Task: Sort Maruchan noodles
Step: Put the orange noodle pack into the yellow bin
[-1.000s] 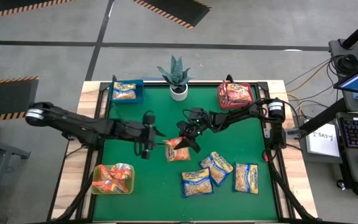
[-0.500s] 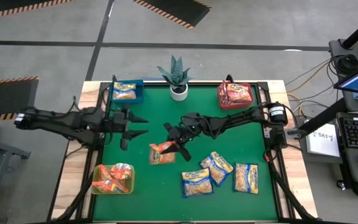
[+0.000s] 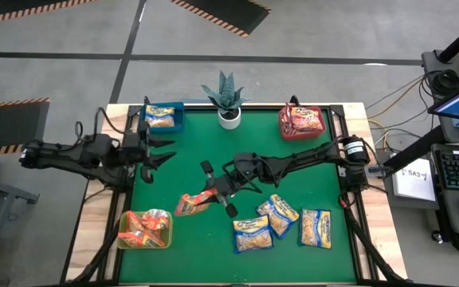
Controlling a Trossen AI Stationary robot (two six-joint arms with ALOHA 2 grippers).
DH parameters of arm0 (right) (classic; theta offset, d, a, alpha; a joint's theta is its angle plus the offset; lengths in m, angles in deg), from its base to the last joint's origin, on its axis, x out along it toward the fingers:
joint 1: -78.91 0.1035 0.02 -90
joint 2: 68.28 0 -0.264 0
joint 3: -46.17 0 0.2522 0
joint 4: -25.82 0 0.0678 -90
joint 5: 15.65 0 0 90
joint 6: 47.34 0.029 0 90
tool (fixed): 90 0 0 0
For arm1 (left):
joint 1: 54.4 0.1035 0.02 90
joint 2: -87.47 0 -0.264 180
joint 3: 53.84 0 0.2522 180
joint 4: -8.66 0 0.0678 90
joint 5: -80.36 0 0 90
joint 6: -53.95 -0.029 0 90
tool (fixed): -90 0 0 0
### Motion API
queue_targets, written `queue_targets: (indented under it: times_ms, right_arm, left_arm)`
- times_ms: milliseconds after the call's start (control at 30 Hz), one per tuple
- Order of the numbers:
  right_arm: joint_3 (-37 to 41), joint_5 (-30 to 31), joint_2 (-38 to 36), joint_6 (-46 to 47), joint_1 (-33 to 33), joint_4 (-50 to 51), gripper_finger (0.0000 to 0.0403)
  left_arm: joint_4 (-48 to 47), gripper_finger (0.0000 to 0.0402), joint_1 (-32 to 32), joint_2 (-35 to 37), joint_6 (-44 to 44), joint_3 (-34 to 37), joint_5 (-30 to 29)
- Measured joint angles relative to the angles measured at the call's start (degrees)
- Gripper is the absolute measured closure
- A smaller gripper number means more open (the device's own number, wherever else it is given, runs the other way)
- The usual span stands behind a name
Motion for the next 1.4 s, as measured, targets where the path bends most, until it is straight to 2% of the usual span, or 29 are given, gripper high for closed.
queue_targets:
  times_ms: [267,600,667,867,1000,1233,1400]
  right_arm:
    - [-11.8,-1.0,10.5,0.6,0.7,-2.9,0.0365]
    - [-37.4,-18.4,28.4,5.7,0.6,-2.3,0.0365]
    - [-41.0,-19.8,31.2,5.3,0.6,-2.1,0.0365]
    - [-49.4,-18.3,37.9,5.3,0.6,-2.3,0.0365]
    - [-52.0,-17.8,40.9,3.1,0.6,-2.0,0.0365]
    - [-52.0,-10.0,42.9,-2.0,1.0,-2.0,0.0365]
    - [-51.6,-9.4,43.3,-3.8,2.0,-1.8,0.0365]
  left_arm:
    - [0.0,0.0238,0.0,3.3,0.1,0.0,0.1]
    - [-2.5,0.0238,0.0,5.8,0.4,0.0,0.2]
    - [-3.2,0.0238,0.0,6.2,0.5,0.0,0.2]
    - [-4.8,0.0238,0.0,6.6,1.4,0.0,0.3]
    - [-5.1,0.0238,0.0,6.6,1.4,0.0,0.3]
    - [-5.5,0.0238,0.0,6.5,1.4,0.0,0.3]
    - [-6.9,0.0238,0.0,6.5,1.4,0.0,0.3]
